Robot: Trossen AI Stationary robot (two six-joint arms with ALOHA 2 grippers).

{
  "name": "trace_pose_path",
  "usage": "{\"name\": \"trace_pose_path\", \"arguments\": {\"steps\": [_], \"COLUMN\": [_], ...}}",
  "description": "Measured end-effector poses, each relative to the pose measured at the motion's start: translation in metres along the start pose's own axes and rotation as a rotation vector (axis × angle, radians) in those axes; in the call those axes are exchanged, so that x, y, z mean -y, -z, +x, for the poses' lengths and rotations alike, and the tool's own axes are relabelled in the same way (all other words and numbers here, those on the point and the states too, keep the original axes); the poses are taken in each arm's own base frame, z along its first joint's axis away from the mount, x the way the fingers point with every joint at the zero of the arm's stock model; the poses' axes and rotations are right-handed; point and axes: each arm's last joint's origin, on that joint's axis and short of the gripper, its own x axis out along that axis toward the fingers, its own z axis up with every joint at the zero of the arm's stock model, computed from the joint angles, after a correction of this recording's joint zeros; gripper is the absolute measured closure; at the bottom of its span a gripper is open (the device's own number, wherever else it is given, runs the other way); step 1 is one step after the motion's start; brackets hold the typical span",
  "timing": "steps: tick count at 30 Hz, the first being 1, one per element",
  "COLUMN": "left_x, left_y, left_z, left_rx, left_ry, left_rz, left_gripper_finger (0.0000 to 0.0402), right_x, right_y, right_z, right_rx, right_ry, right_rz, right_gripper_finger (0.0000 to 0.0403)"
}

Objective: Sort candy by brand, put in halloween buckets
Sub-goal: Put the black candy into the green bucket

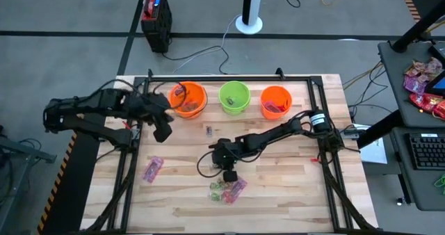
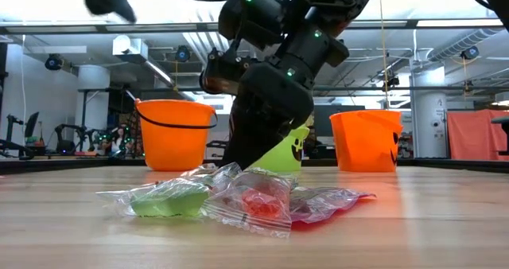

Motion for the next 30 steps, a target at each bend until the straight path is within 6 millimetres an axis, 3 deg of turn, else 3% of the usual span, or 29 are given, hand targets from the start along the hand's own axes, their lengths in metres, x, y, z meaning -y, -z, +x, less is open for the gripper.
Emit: {"name": "trace_pose_path", "arguments": {"steps": [3,5,13,16,19,24,30], "left_x": [0.001,0.003,0.015,0.016,0.013,0.012,0.013], "left_y": [0.019,0.032,0.089,0.108,0.118,0.126,0.133], "left_z": [0.015,0.025,0.069,0.085,0.097,0.110,0.125], "left_rx": [-0.081,-0.125,-0.404,-0.486,-0.524,-0.531,-0.537], "left_ry": [0.044,0.066,-0.020,-0.105,-0.171,-0.191,-0.195], "left_rz": [-0.055,-0.101,-0.376,-0.418,-0.439,-0.454,-0.482], "left_gripper_finger": [0.0401,0.0401,0.0396,0.0374,0.0337,0.0258,0.0191], "right_x": [0.000,0.004,0.049,0.077,0.107,0.145,0.178], "right_y": [-0.005,-0.014,-0.039,-0.045,-0.040,-0.023,-0.007], "right_z": [-0.013,-0.032,-0.156,-0.207,-0.239,-0.256,-0.244], "right_rx": [0.011,0.042,0.087,0.155,0.184,0.167,0.114], "right_ry": [-0.005,0.005,0.287,0.399,0.475,0.477,0.402], "right_rz": [0.023,0.063,0.204,0.274,0.355,0.465,0.571], "right_gripper_finger": [0.0368,0.0380,0.0396,0.0396,0.0396,0.0395,0.0366]}}
